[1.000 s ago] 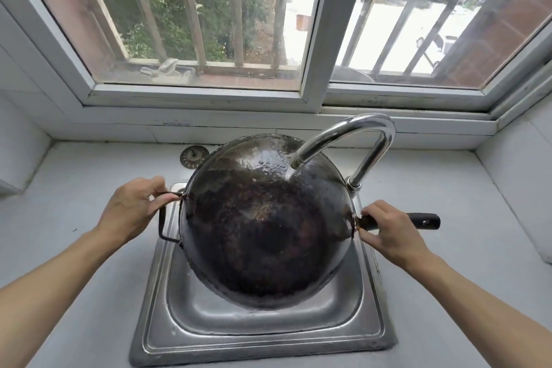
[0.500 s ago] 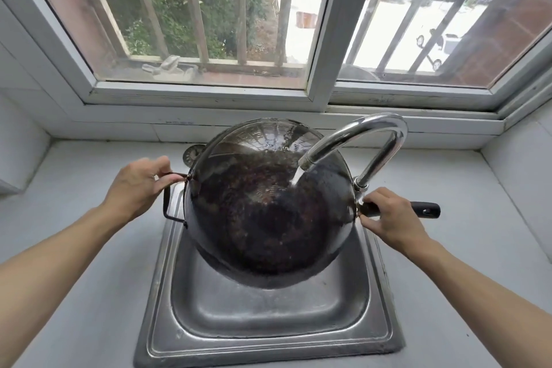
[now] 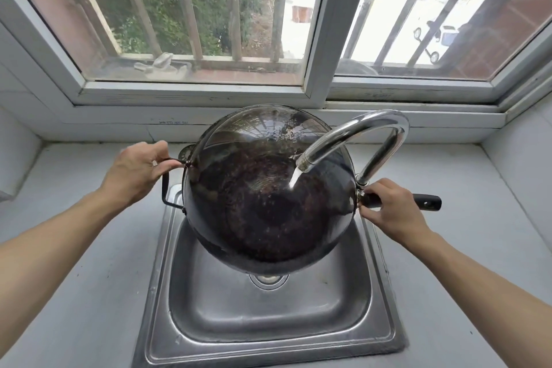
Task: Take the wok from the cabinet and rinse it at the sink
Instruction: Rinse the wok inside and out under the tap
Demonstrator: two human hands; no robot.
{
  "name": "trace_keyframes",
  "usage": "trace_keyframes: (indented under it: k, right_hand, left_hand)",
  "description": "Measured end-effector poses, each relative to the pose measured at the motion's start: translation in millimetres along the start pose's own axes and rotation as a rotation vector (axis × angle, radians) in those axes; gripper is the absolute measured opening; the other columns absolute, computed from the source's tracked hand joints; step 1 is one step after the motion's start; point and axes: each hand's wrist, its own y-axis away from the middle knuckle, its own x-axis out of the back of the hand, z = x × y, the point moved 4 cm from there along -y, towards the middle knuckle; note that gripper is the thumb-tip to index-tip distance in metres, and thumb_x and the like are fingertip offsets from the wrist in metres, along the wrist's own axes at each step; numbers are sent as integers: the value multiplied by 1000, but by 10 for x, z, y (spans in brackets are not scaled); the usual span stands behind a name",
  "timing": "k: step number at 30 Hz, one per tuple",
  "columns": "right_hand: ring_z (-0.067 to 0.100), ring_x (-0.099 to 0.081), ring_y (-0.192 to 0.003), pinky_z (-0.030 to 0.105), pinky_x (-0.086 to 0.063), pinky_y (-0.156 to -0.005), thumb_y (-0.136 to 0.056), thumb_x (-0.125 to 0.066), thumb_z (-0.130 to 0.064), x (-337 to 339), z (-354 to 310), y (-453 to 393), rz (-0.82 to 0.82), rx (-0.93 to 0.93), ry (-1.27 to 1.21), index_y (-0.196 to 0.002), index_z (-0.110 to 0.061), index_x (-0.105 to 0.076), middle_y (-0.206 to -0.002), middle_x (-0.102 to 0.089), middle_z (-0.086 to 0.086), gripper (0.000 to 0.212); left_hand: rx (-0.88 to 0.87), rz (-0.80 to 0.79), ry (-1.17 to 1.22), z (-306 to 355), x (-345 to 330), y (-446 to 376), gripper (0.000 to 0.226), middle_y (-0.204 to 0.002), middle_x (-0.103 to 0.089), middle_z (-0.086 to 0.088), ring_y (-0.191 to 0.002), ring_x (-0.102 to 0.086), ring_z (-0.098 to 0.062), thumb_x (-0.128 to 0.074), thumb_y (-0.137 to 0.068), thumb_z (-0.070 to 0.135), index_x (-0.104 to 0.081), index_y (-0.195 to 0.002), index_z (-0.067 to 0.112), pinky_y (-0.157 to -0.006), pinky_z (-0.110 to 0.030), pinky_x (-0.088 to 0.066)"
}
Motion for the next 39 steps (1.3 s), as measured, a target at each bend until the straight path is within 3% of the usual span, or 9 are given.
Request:
trace_keyframes:
  k: [6, 11, 19, 30, 39]
  right_hand:
    - [20, -58, -70, 34, -52, -69, -67, -82, -10, 92, 52, 17, 9, -4, 12, -85, -13, -68, -82, -61, 0, 23]
    - [22, -59, -69, 39, -54, -68, -67, -81, -11, 114, 43, 15, 26, -4, 13, -84, -11, -68, -81, -61, 1, 22]
    - [23, -61, -73, 41, -55, -72, -66, -82, -11, 52, 24, -34, 70, -54, -6, -90, -10, -68, -85, -61, 2, 28]
    - [24, -56, -73, 44, -54, -68, -64, -83, -9, 106, -10, -53, 142, -53, -7, -82, -10, -58, -81, -55, 2, 30]
    - [24, -62, -71, 43, -57, -72, -66, -84, -9, 72, 8, -72, 149, -61, -44, -85, -8, -61, -90, -53, 2, 29]
  left_hand:
    - [-16, -5, -4, 58, -51, -72, 33, -67, -53, -11, -66, -50, -33, -68, -84, 43, -58, -78, 12, -60, -38, -39]
    - [-22, 9, 28, 87, -52, -131, 28, -67, -53, -9, -67, -48, -30, -70, -84, 38, -58, -75, 14, -61, -37, -35]
    - [-60, 32, -61, 5, 64, -356, 29, -73, -60, -12, -69, -56, -35, -68, -83, 45, -60, -83, 17, -64, -43, -49]
    - [-87, 30, -61, 52, 80, -445, 26, -71, -56, -12, -68, -53, -34, -71, -83, 39, -62, -83, 14, -63, -42, -46]
    - [-110, 54, -93, 102, 111, -415, 29, -71, -57, -12, -69, -55, -35, -70, -83, 38, -62, -83, 11, -61, -41, -45]
